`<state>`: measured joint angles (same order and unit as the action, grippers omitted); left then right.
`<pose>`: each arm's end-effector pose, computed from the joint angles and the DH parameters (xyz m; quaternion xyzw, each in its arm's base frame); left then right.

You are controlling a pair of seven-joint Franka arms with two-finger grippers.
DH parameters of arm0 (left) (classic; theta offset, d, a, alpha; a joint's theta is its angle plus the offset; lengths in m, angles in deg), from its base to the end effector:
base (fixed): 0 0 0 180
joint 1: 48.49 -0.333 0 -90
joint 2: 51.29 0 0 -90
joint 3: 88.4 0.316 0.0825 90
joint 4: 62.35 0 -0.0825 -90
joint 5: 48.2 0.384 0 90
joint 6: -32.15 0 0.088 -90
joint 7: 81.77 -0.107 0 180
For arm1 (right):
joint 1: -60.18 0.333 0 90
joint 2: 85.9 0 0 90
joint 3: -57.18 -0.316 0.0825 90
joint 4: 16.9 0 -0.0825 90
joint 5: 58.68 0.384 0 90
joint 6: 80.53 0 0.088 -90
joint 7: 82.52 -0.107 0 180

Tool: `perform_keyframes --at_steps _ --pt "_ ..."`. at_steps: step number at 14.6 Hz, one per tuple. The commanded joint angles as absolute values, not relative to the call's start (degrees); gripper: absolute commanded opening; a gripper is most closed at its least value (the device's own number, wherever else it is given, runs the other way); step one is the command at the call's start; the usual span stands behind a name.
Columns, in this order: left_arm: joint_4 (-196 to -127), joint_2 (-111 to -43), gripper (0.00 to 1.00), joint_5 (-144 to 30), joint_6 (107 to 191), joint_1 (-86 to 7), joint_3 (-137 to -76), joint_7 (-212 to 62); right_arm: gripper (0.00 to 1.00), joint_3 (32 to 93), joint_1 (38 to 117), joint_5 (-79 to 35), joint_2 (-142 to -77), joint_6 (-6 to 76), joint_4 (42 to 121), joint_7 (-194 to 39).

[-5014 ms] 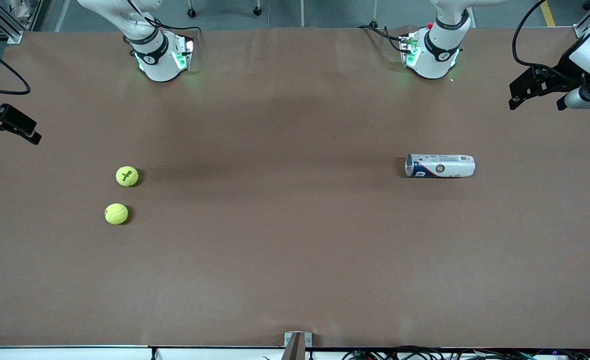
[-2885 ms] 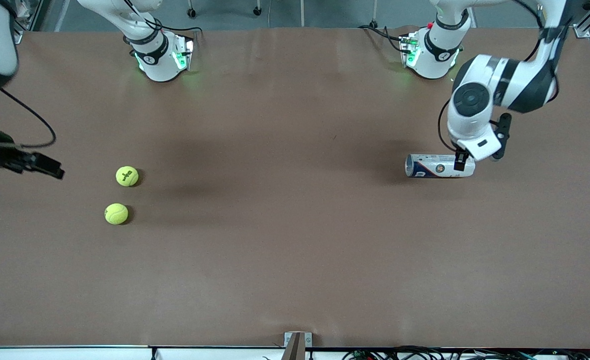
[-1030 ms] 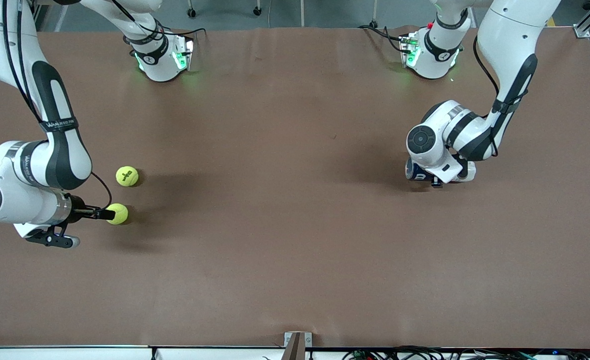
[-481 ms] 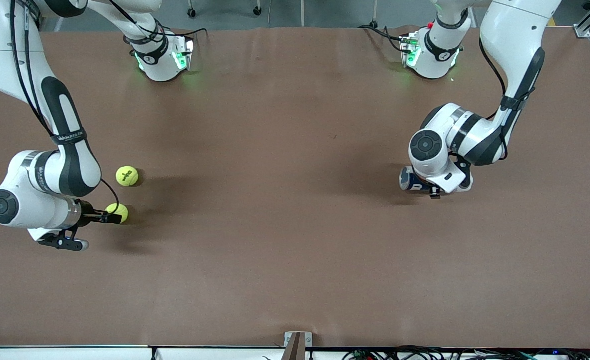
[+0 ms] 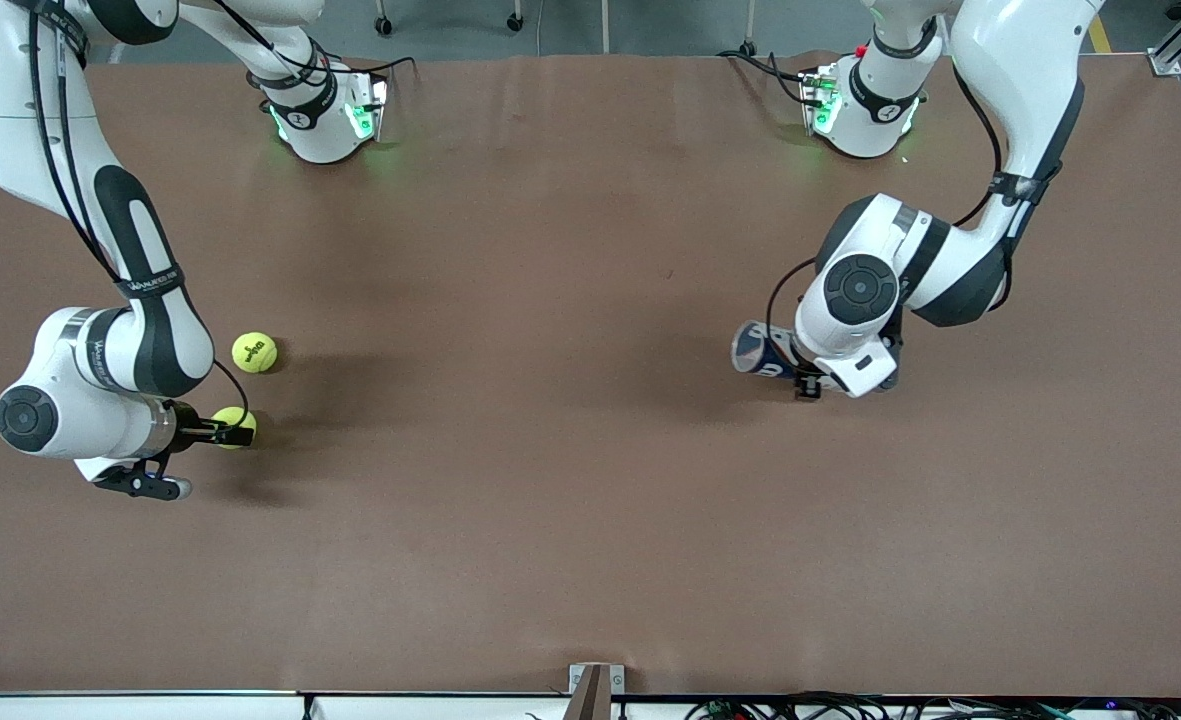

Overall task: Insert tennis ball vertically with right arm
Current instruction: 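Lift the can upright with the left gripper while the right gripper grasps a ball, then carry the Roland Garros ball with the right gripper over the can opening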

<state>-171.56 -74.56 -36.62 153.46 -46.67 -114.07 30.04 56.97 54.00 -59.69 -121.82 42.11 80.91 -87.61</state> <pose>0.5487 -0.2610 0.2920 -0.7716 -0.6318 0.0301 0.0671 0.6488 -0.0688 0.2128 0.9912 -0.0907 -0.0967 0.0051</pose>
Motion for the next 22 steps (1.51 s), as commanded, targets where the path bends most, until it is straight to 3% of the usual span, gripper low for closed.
perform_keyframes --at_steps 1,4,7,13,15,17,22 --pt "-163.27 -80.89 0.77 -40.19 152.74 -44.19 -115.65 28.62 1.0 56.3 53.32 -59.82 -121.23 43.83 82.94 -87.18" --pt "-155.71 -87.13 0.77 -42.04 154.22 -39.11 -116.0 28.09 0.99 56.3 52.88 -59.82 -121.23 45.58 84.25 -86.74" --pt "-153.58 -88.99 0.77 -43.79 159.05 -35.84 -116.09 28.44 0.95 56.3 52.89 -59.82 -121.14 46.82 85.31 -86.3" --pt "-147.26 -94.25 0.77 -54.24 163.29 -32.5 -117.23 25.2 0.51 56.3 52.8 -59.82 -121.14 46.82 85.23 -86.21" --pt "-145.67 -95.58 0.76 -60.64 163.29 -32.06 -117.32 20.65 0.41 56.3 52.88 -59.82 -121.05 46.21 84.7 -86.3" --pt "-145.67 -95.41 0.75 -68.73 163.29 -32.05 -117.32 13.89 0.4 56.04 53.5 -59.82 -119.31 44.03 84.52 -86.56" --pt "-146.28 -95.67 0.75 -79.38 166.35 -31.7 -117.23 7.54 0.4 55.77 59.99 -59.56 -110.96 26.9 79.61 -92.17"
